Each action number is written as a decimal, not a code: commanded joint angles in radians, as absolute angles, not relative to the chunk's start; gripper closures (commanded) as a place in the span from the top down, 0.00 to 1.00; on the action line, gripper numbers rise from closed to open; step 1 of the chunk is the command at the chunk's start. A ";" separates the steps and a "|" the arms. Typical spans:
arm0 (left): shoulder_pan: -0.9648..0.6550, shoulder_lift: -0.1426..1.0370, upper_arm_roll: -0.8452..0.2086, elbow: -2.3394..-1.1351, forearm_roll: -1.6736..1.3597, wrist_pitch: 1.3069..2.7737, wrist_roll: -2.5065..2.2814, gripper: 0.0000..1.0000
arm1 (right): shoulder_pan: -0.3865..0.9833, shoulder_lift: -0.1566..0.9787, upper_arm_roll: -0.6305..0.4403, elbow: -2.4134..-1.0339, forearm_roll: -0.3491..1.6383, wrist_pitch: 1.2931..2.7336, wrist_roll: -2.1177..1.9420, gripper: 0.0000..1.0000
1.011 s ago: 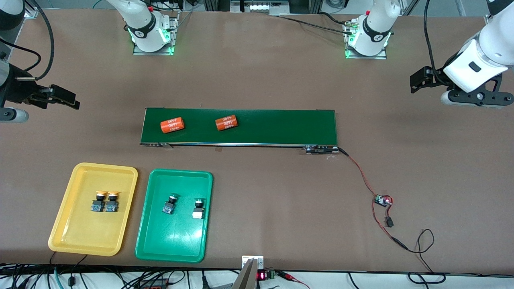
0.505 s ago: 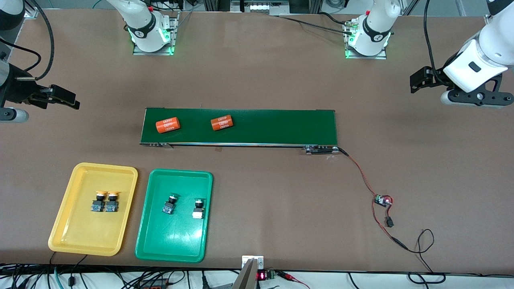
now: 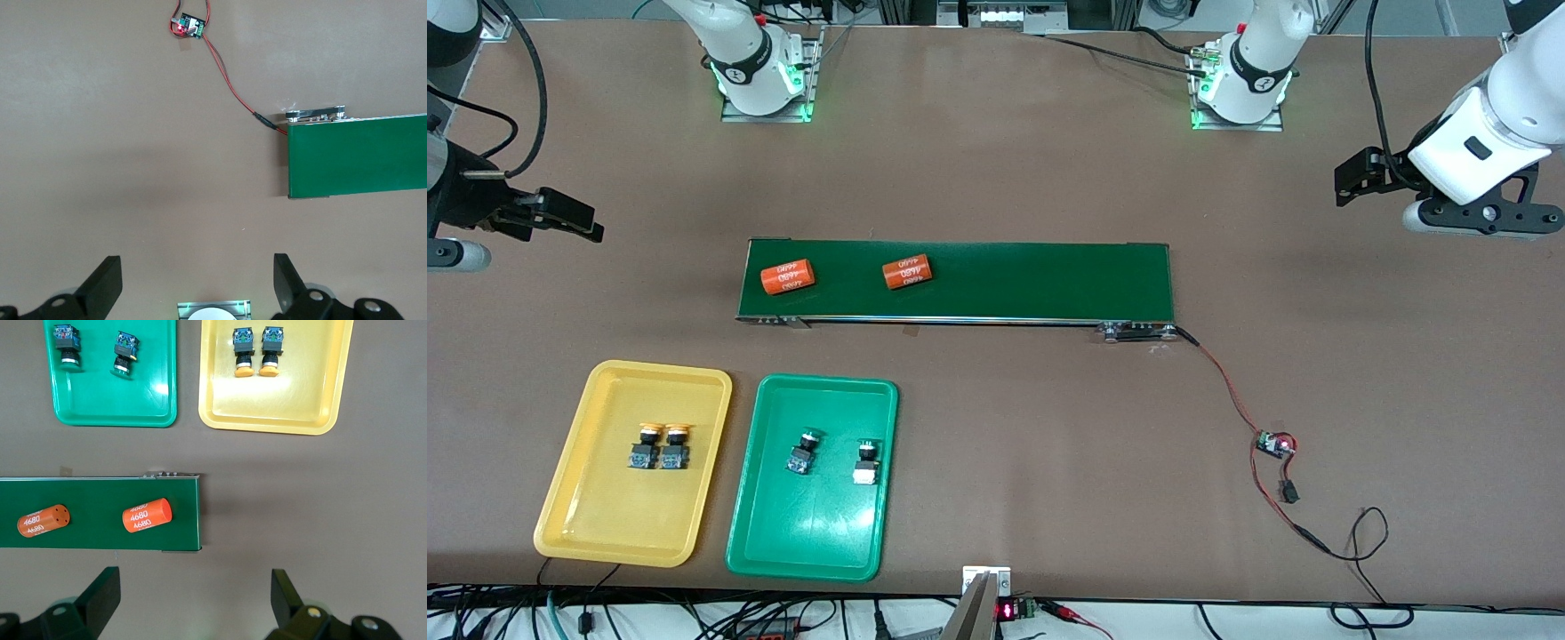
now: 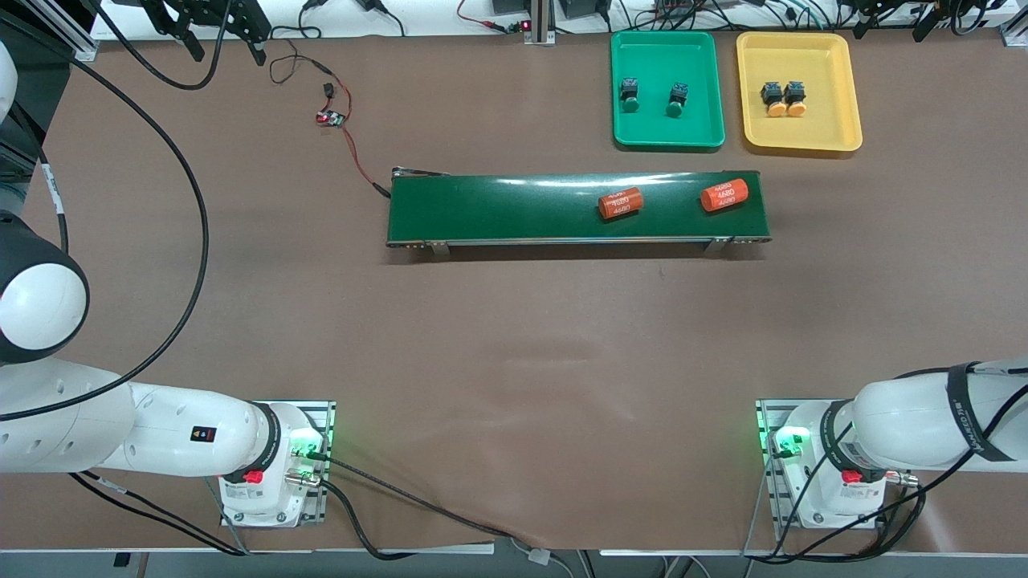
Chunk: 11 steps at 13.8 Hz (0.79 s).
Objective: Sort buttons by color to trays
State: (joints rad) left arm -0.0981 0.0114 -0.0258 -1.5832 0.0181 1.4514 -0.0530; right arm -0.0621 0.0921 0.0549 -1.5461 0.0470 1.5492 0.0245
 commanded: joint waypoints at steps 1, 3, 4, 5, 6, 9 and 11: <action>-0.103 0.021 -0.025 -1.551 0.032 1.425 -0.051 1.00 | -0.064 0.086 0.054 -1.552 0.064 1.555 0.023 1.00; -0.101 0.023 -0.025 -1.551 0.032 1.427 -0.049 1.00 | -0.064 0.086 0.054 -1.552 0.064 1.555 0.023 1.00; -0.103 0.021 -0.025 -1.551 0.032 1.427 -0.051 1.00 | -0.064 0.086 0.054 -1.552 0.064 1.555 0.023 1.00; -0.104 0.021 -0.026 -1.551 0.032 1.425 -0.054 1.00 | -0.064 0.087 0.054 -1.552 0.064 1.555 0.023 1.00; -0.103 0.021 -0.026 -1.551 0.031 1.427 -0.052 1.00 | -0.064 0.086 0.054 -1.552 0.064 1.555 0.023 1.00; -0.104 0.021 -0.026 -1.551 0.031 1.425 -0.055 1.00 | -0.064 0.086 0.054 -1.552 0.064 1.555 0.021 1.00; -0.104 0.021 -0.025 -1.551 0.032 1.427 -0.063 1.00 | -0.064 0.087 0.054 -1.552 0.064 1.555 0.023 1.00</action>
State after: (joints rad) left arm -0.0981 0.0114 -0.0258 -1.5829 0.0181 1.4514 -0.0537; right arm -0.0621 0.0926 0.0549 -1.5461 0.0470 1.5492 0.0245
